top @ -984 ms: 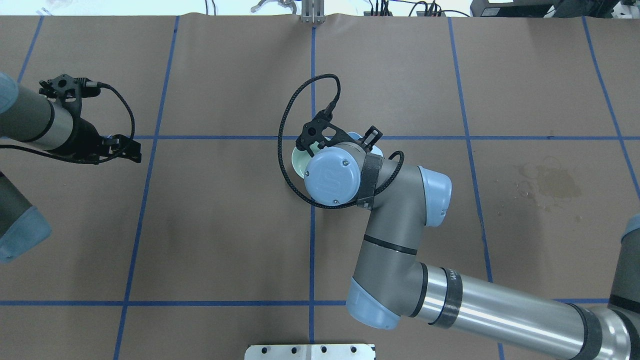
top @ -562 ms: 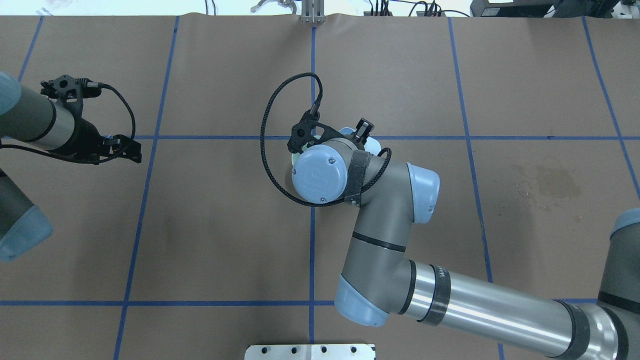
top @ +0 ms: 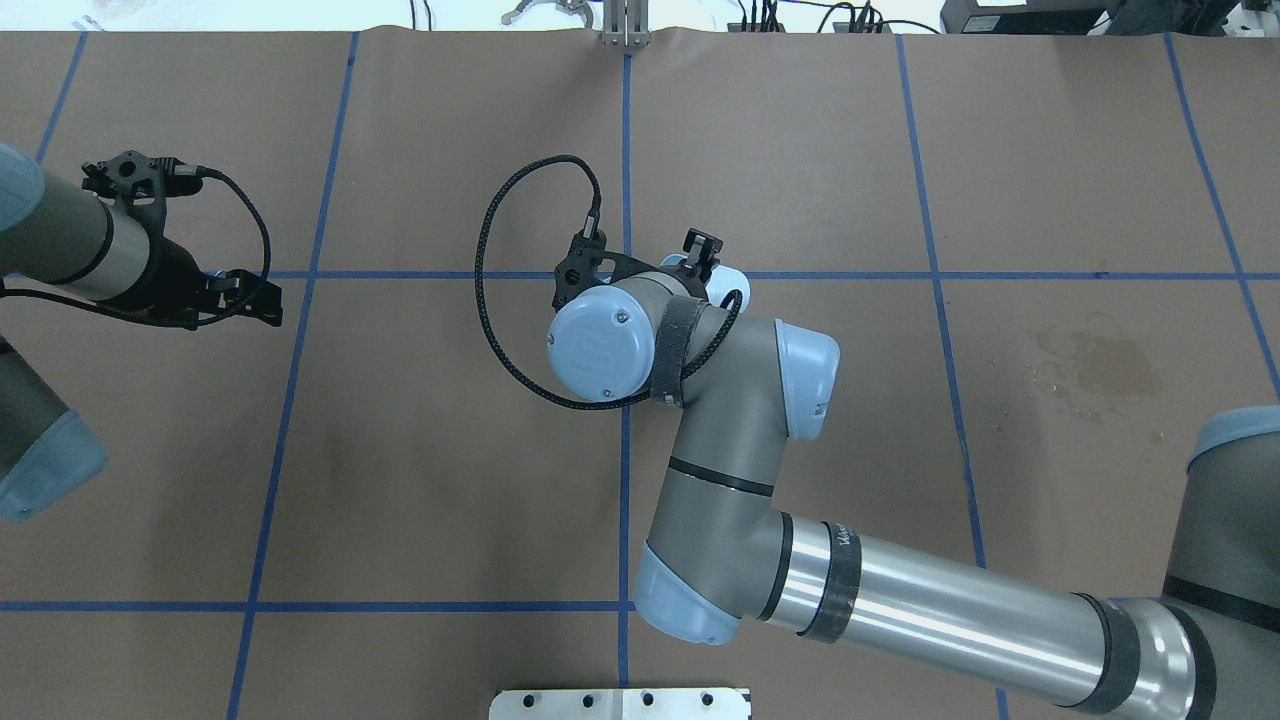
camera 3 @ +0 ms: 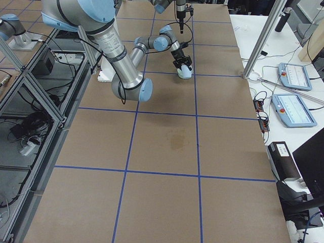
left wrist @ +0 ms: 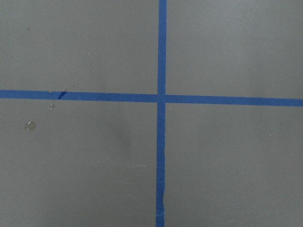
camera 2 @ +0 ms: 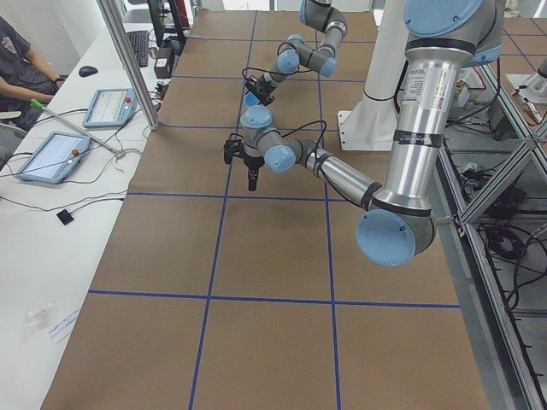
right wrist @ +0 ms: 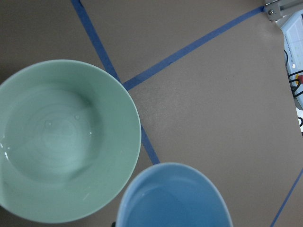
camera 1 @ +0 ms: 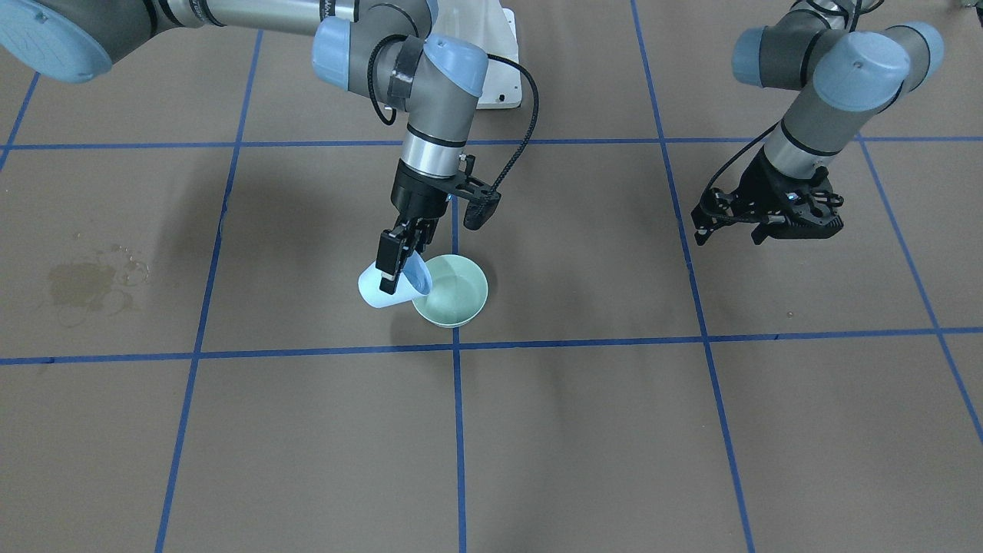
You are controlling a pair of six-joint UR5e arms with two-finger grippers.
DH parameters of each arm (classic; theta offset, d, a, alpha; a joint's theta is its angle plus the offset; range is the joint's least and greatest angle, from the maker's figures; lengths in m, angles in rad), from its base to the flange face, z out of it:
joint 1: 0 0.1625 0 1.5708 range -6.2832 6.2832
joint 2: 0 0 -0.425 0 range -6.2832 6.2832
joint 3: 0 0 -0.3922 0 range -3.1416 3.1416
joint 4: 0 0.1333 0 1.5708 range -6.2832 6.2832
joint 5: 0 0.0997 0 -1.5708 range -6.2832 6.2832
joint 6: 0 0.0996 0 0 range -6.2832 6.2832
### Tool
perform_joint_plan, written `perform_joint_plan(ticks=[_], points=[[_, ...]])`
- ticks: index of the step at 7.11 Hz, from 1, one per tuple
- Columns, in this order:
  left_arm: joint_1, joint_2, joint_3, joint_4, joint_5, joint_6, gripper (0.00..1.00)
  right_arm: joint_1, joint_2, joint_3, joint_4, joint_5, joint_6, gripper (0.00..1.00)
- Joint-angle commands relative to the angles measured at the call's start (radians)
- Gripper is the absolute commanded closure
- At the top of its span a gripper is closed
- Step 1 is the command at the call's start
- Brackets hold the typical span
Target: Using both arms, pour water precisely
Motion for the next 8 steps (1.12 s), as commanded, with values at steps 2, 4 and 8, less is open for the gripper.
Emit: perform_joint_plan(ticks=[2,4,8], points=[[0.001,-0.002,-0.007,-0.002,-0.001,-0.016,0.00,-0.029,0.098,-0.068,-0.209,-0.105,-0.034,0.63],[-0.001,0.000,-0.014,-0.003,-0.001,-0.027,0.00,-0.067,0.108,-0.099,-0.278,-0.191,-0.034,0.63],[-0.001,0.012,-0.011,-0.035,-0.024,-0.030,0.00,-0.076,0.145,-0.156,-0.335,-0.231,-0.034,0.63]])
